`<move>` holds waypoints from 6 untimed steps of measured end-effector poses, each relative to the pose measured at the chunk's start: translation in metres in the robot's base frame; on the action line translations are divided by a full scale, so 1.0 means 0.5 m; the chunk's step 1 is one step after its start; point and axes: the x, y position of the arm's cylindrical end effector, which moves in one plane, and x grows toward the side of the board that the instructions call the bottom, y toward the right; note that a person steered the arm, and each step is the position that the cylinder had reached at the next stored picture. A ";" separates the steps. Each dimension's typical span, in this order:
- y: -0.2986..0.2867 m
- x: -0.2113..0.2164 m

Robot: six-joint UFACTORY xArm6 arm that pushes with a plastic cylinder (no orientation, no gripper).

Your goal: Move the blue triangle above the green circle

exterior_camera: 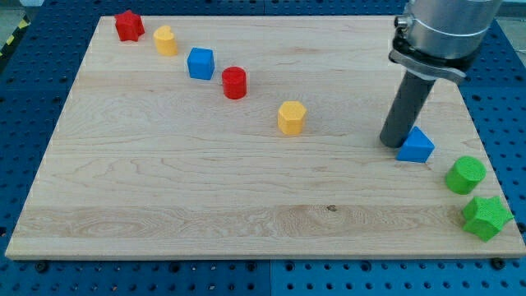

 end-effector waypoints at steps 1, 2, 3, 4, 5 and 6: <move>0.012 0.000; 0.004 0.000; -0.054 0.025; -0.043 0.048; -0.026 0.043; 0.006 0.043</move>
